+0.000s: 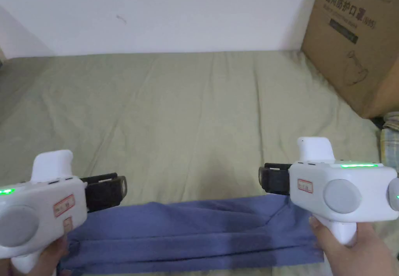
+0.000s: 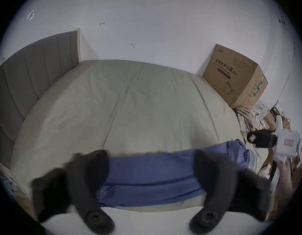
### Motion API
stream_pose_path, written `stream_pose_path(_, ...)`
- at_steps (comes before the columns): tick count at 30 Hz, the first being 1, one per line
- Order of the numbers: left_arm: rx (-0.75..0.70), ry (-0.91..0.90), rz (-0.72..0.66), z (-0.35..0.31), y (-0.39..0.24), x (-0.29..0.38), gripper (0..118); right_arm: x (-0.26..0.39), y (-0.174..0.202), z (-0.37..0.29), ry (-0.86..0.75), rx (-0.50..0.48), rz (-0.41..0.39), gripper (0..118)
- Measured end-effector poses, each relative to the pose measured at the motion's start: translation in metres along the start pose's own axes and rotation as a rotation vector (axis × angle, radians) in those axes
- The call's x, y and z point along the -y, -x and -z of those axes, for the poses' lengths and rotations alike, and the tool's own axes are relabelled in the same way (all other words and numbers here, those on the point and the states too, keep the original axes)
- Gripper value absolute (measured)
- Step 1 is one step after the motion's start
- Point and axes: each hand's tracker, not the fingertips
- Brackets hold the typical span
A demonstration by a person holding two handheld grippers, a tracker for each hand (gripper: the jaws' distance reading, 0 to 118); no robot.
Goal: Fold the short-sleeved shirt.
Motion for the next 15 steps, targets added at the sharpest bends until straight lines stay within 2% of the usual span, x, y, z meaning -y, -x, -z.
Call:
stream_pose_path(1, -0.001, 0.007, -0.016, 0.003, -0.004, 0.001, 42, 0.0, 0.009, 0.001, 0.003, 0.019, -0.009, 62)
stream_pose_path(2, -0.006, 0.016, -0.02, 0.007, -0.009, 0.003, 0, 0.0, 0.017, 0.003, 0.007, 0.037, -0.019, 11)
stream_pose_path(3, -0.044, 0.055, -0.018, 0.013, -0.016, 0.007, 0, 0.0, 0.025, 0.006, 0.023, 0.068, -0.047, 1)
stream_pose_path(5, -0.062, 0.047, 0.015, 0.022, -0.021, 0.012, 0, 0.006, 0.041, 0.01, 0.052, 0.113, -0.099, 1)
stream_pose_path(10, -0.126, 0.046, 0.118, 0.014, -0.027, 0.02, 0, 0.012, 0.059, 0.018, 0.06, 0.108, -0.088, 1)
stream_pose_path(12, -0.164, 0.045, 0.135, 0.01, -0.012, 0.019, 0, 0.017, 0.064, 0.022, 0.07, 0.092, -0.094, 1)
stream_pose_path(15, -0.079, 0.053, 0.075, 0.003, 0.052, 0.014, 0, 0.017, 0.071, 0.028, 0.109, 0.067, -0.139, 1)
